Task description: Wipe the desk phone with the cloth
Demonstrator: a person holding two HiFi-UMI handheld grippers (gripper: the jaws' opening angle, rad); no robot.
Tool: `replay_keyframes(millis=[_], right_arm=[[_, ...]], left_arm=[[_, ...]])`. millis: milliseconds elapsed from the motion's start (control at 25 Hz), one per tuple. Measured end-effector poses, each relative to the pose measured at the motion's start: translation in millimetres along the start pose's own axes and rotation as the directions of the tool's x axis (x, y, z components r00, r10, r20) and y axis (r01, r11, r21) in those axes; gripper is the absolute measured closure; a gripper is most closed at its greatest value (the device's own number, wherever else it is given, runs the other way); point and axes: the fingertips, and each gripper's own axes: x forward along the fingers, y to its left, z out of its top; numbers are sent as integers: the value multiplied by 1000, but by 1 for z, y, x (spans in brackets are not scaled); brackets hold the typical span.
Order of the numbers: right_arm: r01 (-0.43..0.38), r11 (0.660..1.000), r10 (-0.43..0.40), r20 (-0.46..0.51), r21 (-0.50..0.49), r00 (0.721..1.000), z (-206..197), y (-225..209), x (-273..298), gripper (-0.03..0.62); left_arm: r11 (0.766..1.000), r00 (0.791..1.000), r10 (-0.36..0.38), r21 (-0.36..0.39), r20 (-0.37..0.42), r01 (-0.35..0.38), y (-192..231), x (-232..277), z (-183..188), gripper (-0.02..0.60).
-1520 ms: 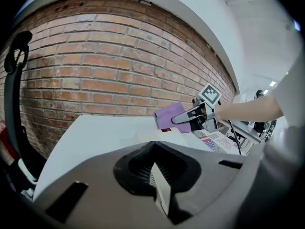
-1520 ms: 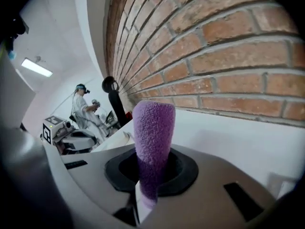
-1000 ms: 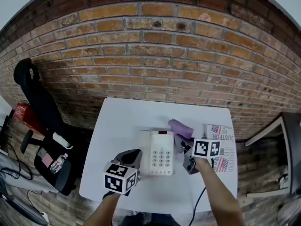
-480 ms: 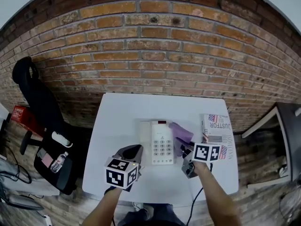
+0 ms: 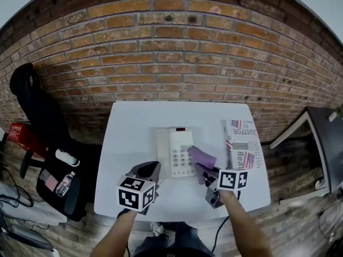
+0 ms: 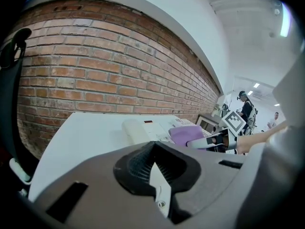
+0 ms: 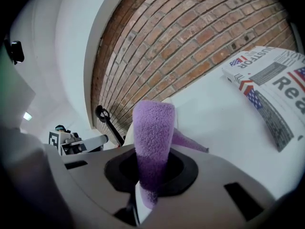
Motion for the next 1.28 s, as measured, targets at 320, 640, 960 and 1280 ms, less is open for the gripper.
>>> replay_keyframes(millis=[320,640,960,1280], right_arm=[[-23,998,18,-88,-53,996,-37,13,-12,549],[-130,939,5,-365,-319,931,-63,28,-25,550],[-275,834,-17,-521,-478,853,-85,59,-12,549],[-385,774,13,-596,-503,803,-105,88,19,549]], left_arm=[[1000,1000,-15,3,5,15,1,-10,-6,577],[1000,1000,-8,0,13,8,12,-18,-5,577],[1000,1000,9,-20,19,-8,23,-26,-8,577],[998,999,45,-43,27,-44,42,-37,-11,577]])
